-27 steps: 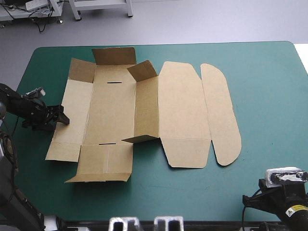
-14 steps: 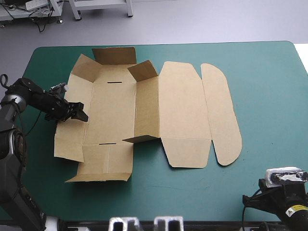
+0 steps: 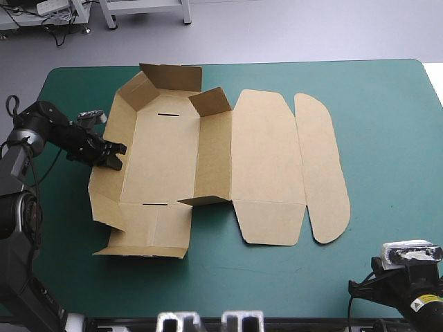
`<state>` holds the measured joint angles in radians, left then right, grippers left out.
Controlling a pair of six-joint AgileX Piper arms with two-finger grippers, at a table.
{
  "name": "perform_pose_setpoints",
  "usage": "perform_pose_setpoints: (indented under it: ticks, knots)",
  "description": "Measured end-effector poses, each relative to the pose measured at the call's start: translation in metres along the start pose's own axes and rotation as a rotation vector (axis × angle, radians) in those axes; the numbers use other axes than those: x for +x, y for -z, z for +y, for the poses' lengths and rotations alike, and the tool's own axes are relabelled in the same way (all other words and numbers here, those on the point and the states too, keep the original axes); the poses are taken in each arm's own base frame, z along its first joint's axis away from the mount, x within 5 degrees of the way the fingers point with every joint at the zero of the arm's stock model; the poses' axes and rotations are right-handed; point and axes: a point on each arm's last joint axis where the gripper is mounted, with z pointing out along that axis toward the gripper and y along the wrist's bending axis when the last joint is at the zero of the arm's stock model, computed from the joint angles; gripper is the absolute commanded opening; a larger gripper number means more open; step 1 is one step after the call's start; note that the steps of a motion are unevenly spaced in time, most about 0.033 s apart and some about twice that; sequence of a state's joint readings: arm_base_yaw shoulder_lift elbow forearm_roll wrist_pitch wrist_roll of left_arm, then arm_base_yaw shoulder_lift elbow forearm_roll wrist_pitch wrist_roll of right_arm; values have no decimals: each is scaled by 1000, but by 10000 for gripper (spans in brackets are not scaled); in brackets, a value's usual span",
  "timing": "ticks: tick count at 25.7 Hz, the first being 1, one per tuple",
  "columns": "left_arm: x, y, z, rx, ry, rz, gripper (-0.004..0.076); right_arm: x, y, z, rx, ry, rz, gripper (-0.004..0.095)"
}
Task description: Fold the box
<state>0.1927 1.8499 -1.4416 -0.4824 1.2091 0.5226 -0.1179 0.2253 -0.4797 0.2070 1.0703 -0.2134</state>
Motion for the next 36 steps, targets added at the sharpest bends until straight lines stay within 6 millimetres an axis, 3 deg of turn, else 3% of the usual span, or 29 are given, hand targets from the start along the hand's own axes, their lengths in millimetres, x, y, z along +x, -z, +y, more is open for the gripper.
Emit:
perform_pose_setpoints:
  ticks: [1,3,7,11,14,21,29,36]
  knots:
    - [-3,4,-7,-29,-53,-1,-10,0,0,0,0,0,0,-15]
    - [-17,20,-49,-132,-279,-23,-10,0,0,0,0,0,0,-15]
    - [-37,40,-103,-264,-548,-47,-10,0,0,0,0,3,0,-15]
    - [-49,63,-150,-409,-816,-98,-10,-1,1,0,1,16,-11,-15]
    - [-52,68,-173,-446,-956,-128,-10,-6,5,0,2,18,-30,-15]
    - [-44,62,-235,-541,-1275,-138,-10,-29,15,0,3,21,-45,-15]
    - [-19,44,-304,-597,-1520,-172,-10,-73,30,-1,-12,17,-70,-15]
    - [-4,39,-332,-628,-1547,-208,-10,-117,36,2,-81,-38,-102,-15]
